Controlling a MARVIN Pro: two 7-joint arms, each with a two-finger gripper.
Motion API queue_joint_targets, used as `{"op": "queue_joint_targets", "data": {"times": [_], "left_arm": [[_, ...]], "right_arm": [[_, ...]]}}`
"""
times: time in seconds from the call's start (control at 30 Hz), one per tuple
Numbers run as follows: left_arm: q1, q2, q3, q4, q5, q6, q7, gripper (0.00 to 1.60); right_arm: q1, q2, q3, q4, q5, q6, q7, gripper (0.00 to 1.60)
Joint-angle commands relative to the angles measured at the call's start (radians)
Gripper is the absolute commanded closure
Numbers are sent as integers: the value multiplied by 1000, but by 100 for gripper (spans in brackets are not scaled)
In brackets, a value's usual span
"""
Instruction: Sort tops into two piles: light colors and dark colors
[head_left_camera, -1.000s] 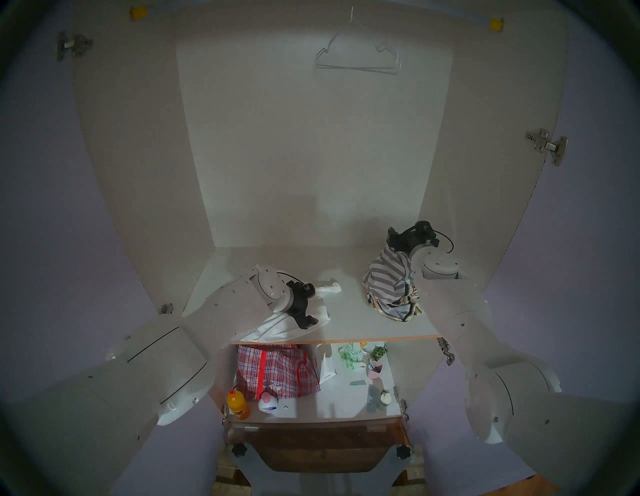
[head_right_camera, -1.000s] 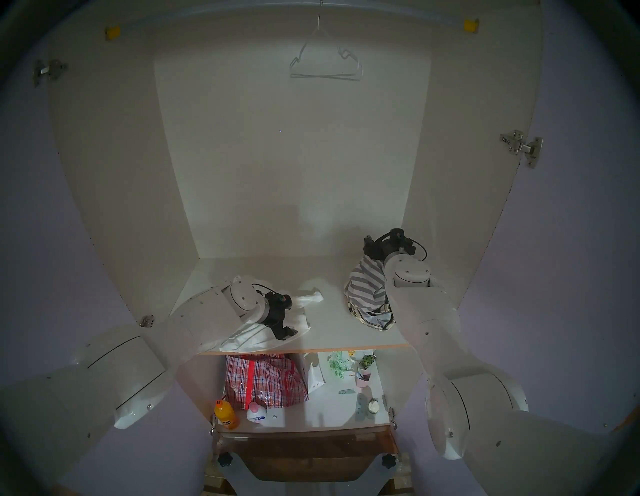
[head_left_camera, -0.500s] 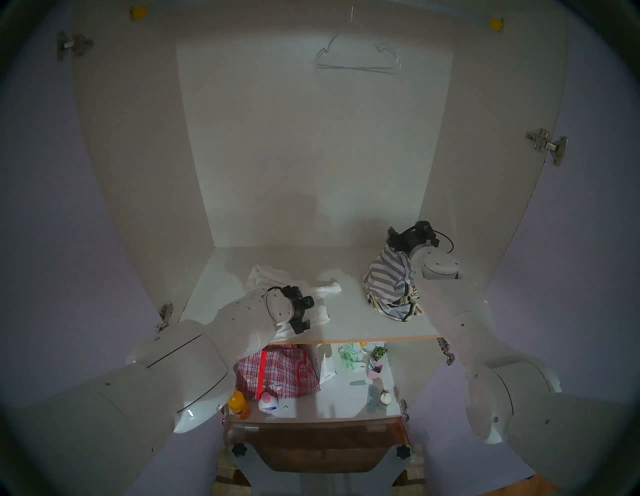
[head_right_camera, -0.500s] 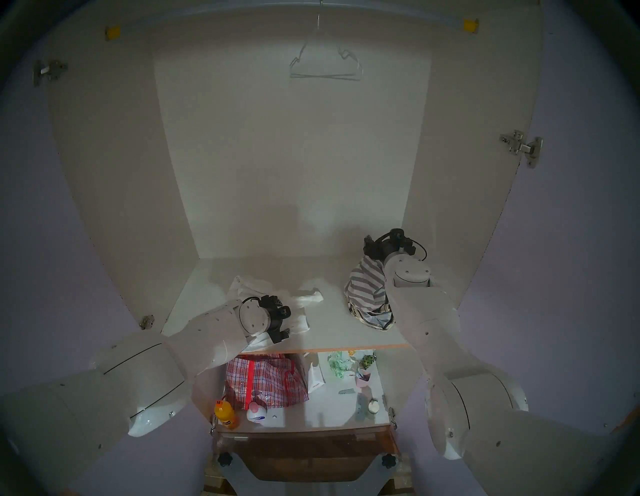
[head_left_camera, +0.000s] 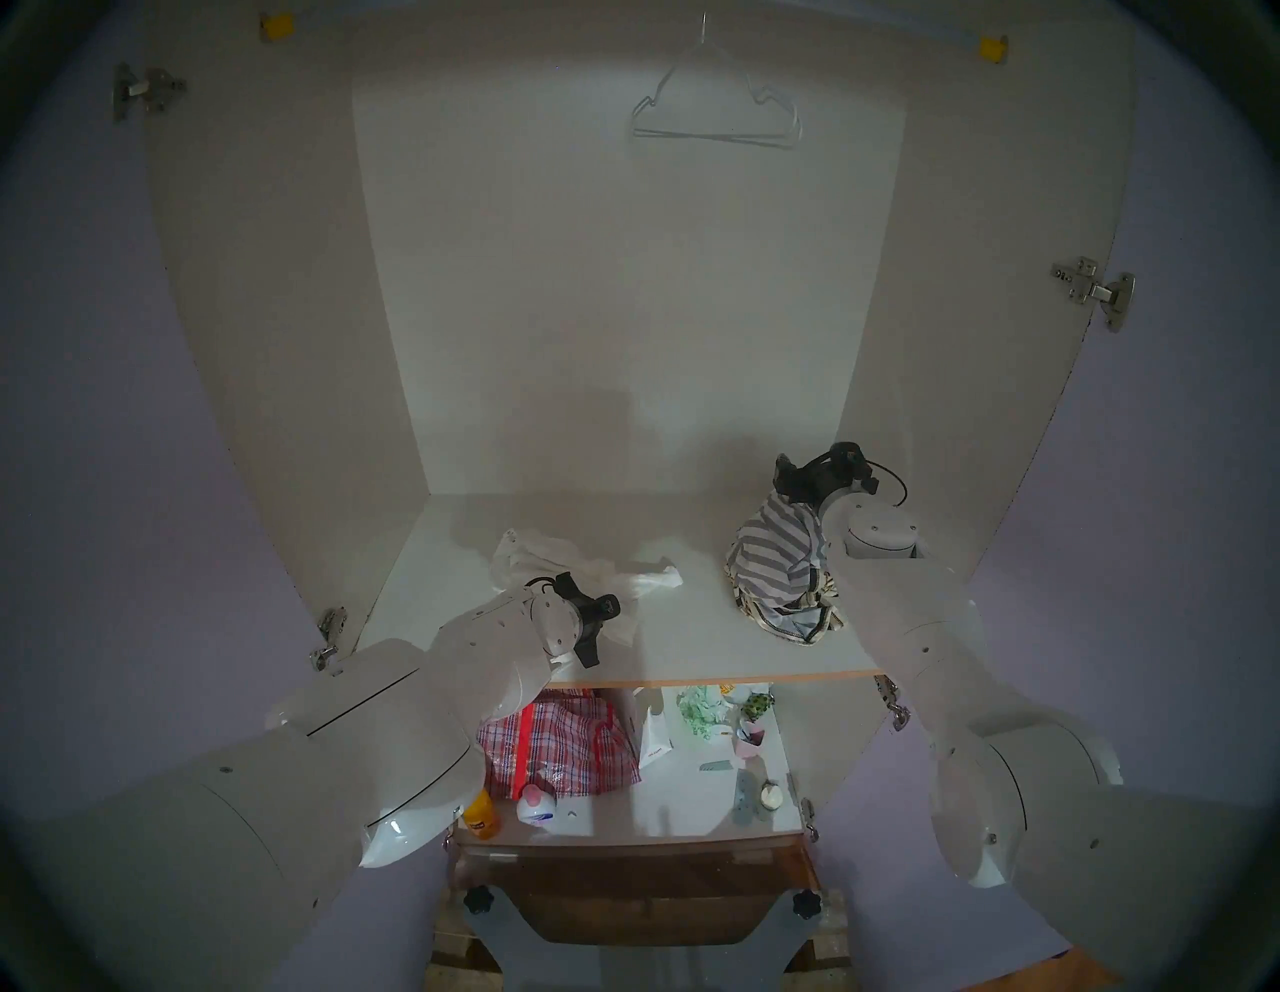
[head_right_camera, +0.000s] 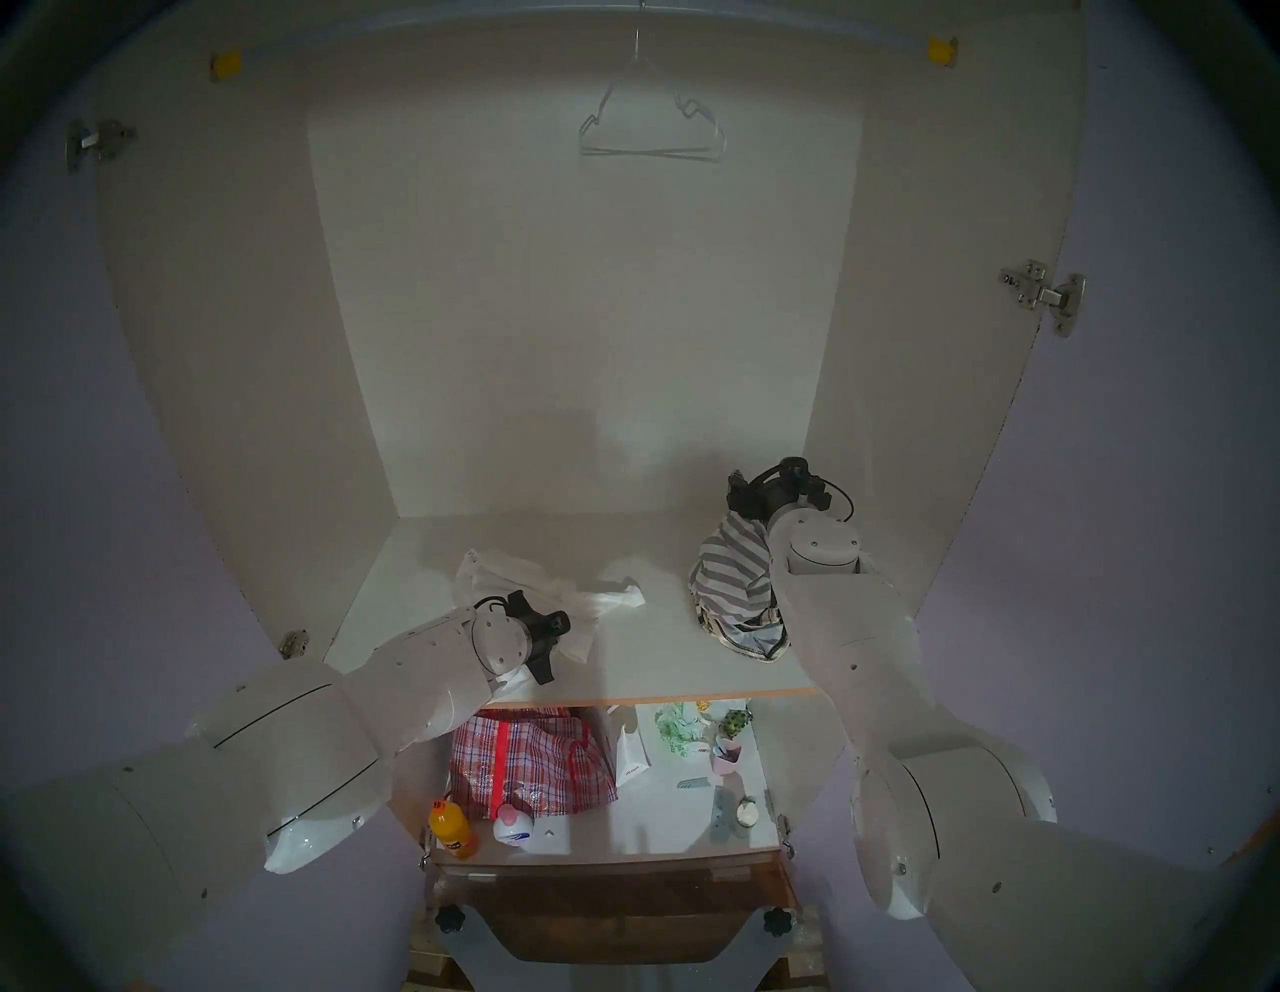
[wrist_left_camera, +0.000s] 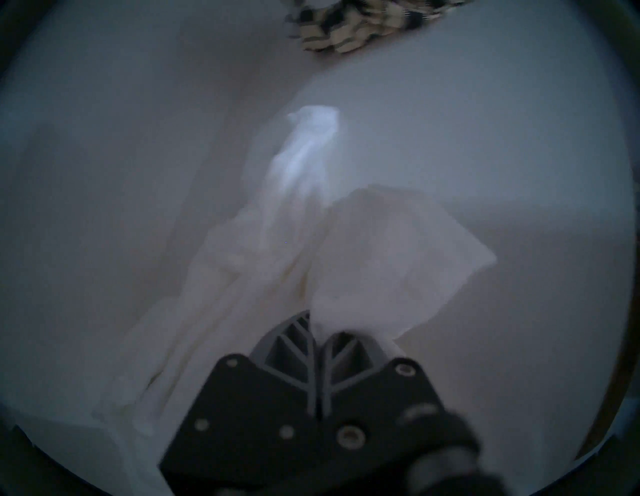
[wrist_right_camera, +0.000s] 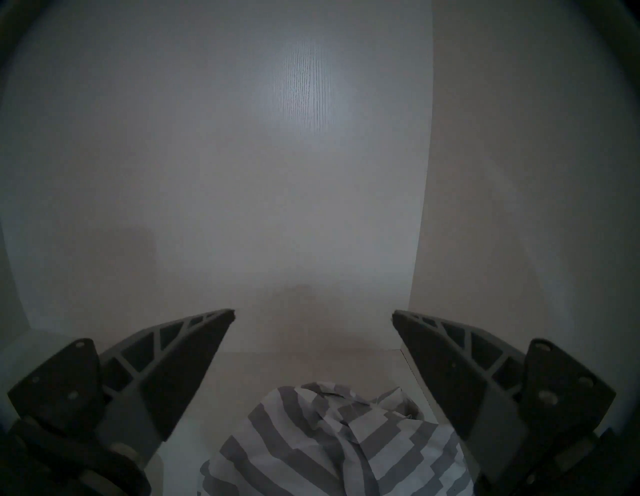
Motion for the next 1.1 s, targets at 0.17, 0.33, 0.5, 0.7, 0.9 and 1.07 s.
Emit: {"op": "queue_joint_targets", "data": {"times": [0.17,0.33,0.5,0.7,0.9,1.07], "left_arm": [[-112,129,-122,28,-26,50,193,160],[-100,129,-120,35,-4,84,286,160],[-91,136,-89,44,16,121,318,160],[-133,141,-177,22,-79,107,286,78],[-169,120,-235,2,-210,108,138,0],[-194,133,-185,-1,-205,127,19,0]], "right_arm": [[31,-3,0,-24,0,-7,2,0],[31,-2,0,-25,0,-6,2,0],[31,-3,0,-25,0,-6,2,0],[31,-3,0,-24,0,-6,2,0],[31,-2,0,-25,0,-6,2,0],[31,-2,0,-26,0,-6,2,0]]}}
